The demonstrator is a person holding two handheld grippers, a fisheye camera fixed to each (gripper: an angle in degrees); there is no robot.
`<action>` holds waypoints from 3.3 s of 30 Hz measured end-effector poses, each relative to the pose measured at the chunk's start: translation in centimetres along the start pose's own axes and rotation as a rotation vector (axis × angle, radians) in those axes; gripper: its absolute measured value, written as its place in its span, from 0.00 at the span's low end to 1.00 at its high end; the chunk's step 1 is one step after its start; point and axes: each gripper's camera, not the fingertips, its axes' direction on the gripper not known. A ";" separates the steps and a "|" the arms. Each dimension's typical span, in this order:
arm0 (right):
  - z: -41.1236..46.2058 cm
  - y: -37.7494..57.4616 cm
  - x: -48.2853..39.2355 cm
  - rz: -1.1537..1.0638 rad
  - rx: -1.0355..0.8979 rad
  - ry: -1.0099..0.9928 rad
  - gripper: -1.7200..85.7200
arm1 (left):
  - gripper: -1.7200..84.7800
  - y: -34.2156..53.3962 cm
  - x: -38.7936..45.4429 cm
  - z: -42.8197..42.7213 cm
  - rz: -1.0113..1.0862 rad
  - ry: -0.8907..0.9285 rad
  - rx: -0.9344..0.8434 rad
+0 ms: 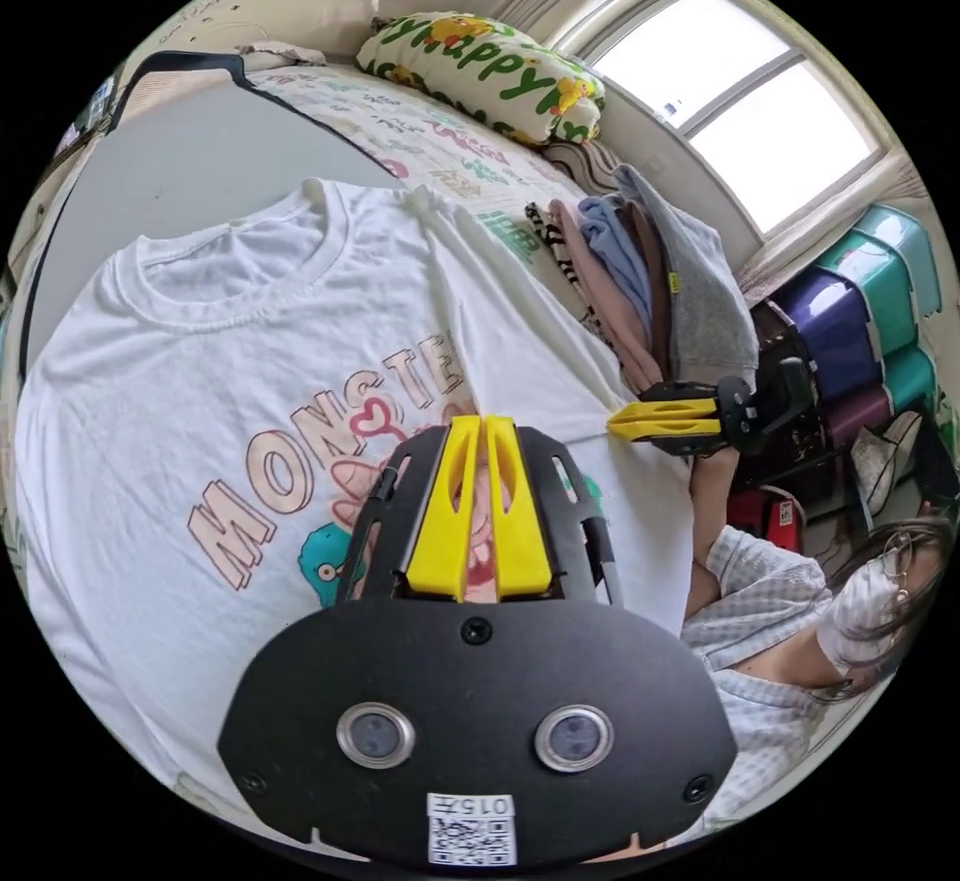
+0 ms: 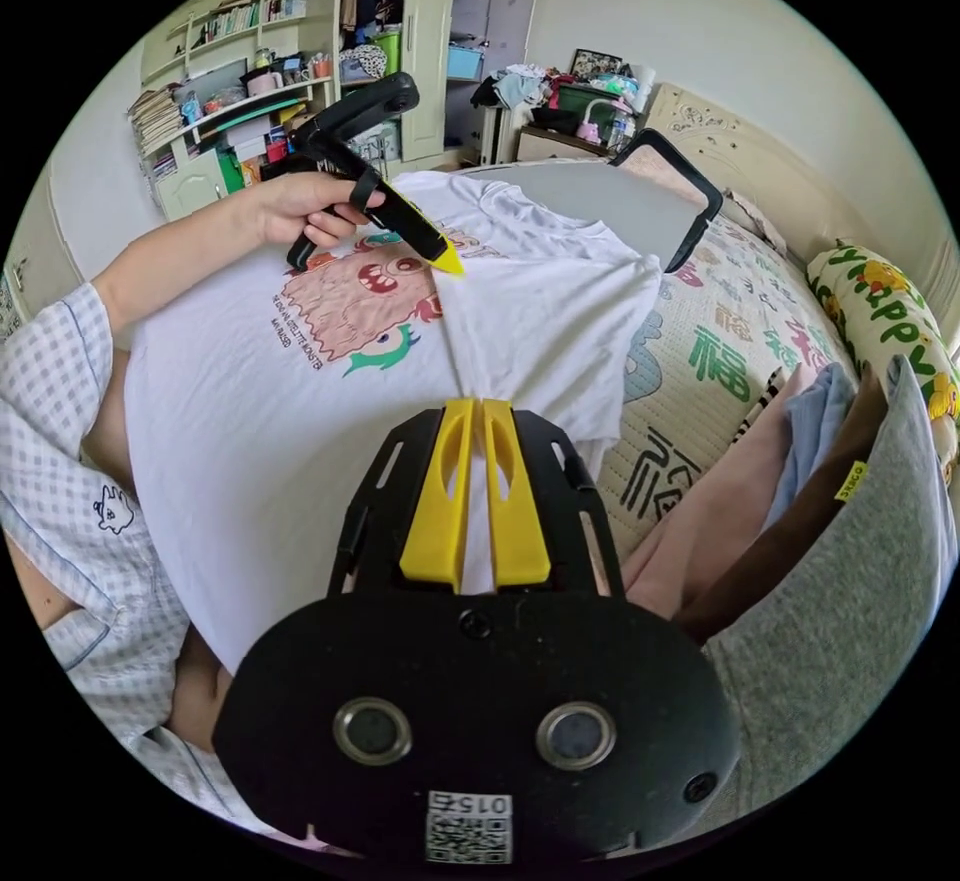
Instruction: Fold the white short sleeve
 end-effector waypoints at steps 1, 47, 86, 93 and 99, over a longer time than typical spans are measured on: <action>-0.5 0.1 0.3 0.011 0.011 -0.006 0.02 | 0.03 0.0 0.0 -0.2 0.000 -0.003 -0.005; 0.0 2.0 8.3 0.316 -0.012 0.116 0.02 | 0.12 -19.3 -2.0 8.8 -0.235 -0.065 0.225; -1.1 0.2 2.4 -0.015 -0.044 -0.043 0.08 | 0.11 -1.0 5.2 -1.3 0.037 -0.023 0.064; -1.2 -1.2 1.2 -0.030 -0.039 -0.007 0.02 | 0.02 -0.4 6.1 -3.1 0.066 -0.020 0.057; -1.8 -2.3 0.5 -0.052 0.009 -0.056 0.01 | 0.01 0.3 6.3 -6.3 0.061 -0.004 0.076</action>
